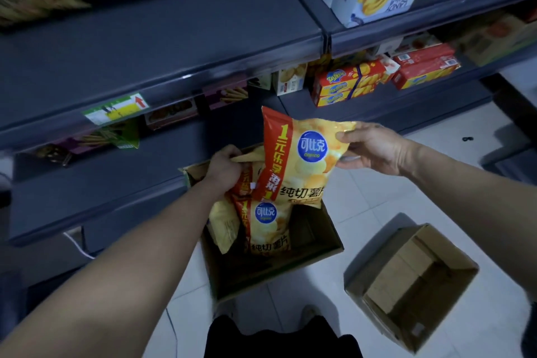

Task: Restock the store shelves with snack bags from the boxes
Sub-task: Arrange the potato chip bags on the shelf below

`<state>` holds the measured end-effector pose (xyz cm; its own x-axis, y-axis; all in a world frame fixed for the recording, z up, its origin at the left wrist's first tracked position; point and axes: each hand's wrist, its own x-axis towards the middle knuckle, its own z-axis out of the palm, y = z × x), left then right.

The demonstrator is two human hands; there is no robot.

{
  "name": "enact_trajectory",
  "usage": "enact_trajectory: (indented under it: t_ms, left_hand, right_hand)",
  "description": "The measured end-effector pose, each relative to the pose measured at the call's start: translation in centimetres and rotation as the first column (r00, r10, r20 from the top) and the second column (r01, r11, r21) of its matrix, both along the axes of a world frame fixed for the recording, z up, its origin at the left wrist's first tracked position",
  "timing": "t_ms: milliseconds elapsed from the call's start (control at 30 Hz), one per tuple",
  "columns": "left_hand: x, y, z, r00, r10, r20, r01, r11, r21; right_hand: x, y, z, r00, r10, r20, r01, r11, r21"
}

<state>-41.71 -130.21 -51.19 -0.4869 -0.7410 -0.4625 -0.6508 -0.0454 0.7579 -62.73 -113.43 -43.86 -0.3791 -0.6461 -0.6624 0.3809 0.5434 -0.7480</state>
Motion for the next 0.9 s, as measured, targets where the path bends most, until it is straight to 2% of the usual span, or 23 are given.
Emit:
enact_trajectory:
  t_ms: [300, 467, 533, 667, 800, 900]
  left_hand:
    - [2.3, -1.4, 12.5, 0.987, 0.106, -0.121, -0.099, 0.993, 0.061]
    - [5.6, -3.5, 20.0, 0.985, 0.109, -0.132, -0.122, 0.988, -0.098]
    - [7.4, -4.6, 22.6, 0.978, 0.143, -0.153, -0.158, 0.983, -0.097]
    - [11.1, -7.0, 25.9, 0.954, 0.228, -0.193, -0.259, 0.953, -0.158]
    - [15.0, -9.8, 27.8, 0.923, 0.314, -0.221, -0.365, 0.897, -0.249]
    - [17.4, -12.1, 28.8, 0.878, 0.392, -0.276, -0.461, 0.849, -0.261]
  right_hand:
    - [0.4, -2.6, 11.1, 0.947, -0.046, -0.317, -0.006, 0.987, -0.162]
    - [0.7, -4.3, 18.2, 0.917, -0.078, -0.392, -0.024, 0.968, -0.248]
    - [0.9, -5.5, 20.2, 0.907, -0.12, -0.405, -0.007, 0.955, -0.298]
    - [2.4, -9.2, 22.5, 0.85, -0.189, -0.492, 0.002, 0.934, -0.357]
    - [4.2, -14.6, 23.2, 0.813, -0.228, -0.535, 0.005, 0.922, -0.387]
    - [5.7, -19.1, 23.2, 0.802, -0.24, -0.547, 0.0, 0.915, -0.403]
